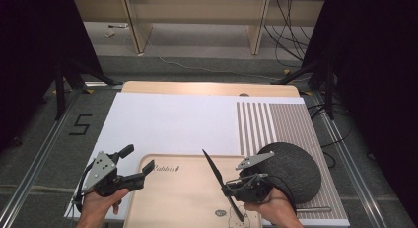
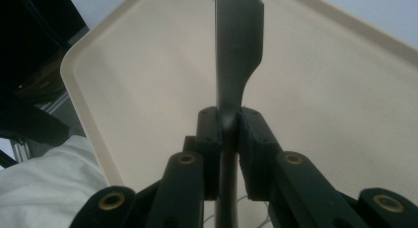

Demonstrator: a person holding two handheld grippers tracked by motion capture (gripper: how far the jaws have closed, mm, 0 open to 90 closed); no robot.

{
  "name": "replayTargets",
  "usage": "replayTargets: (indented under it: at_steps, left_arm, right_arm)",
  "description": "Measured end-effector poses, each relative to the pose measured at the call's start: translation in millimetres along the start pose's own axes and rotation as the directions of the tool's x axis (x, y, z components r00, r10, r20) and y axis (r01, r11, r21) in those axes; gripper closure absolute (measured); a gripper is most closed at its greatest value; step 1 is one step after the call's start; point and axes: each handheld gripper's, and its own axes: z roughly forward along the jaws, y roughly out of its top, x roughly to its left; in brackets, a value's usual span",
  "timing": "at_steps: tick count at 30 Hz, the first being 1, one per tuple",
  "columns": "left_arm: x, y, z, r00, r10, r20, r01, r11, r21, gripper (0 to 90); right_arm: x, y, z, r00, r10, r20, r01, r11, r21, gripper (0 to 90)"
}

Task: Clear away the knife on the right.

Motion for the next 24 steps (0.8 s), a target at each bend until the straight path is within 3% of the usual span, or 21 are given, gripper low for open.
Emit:
replayTargets:
  at_steps: [10, 24]
  left_arm:
    - [-0.7, -0.2, -0.1, 1.0000, 0.001, 0.000, -0.001, 1.0000, 0.002, 15.5]
    - [-2.3, -1.2, 1.1, 0.9999, 0.012, 0.002, -0.012, 0.9999, 0.010, 15.6]
  right_arm:
    - [0.9, -7.1, 4.3, 0.9999, 0.012, 0.004, -0.012, 0.999, 0.047, 80.7]
    - [-2.0, -12.2, 19.0, 0.9993, 0.029, 0.026, -0.032, 0.989, 0.146, 80.7]
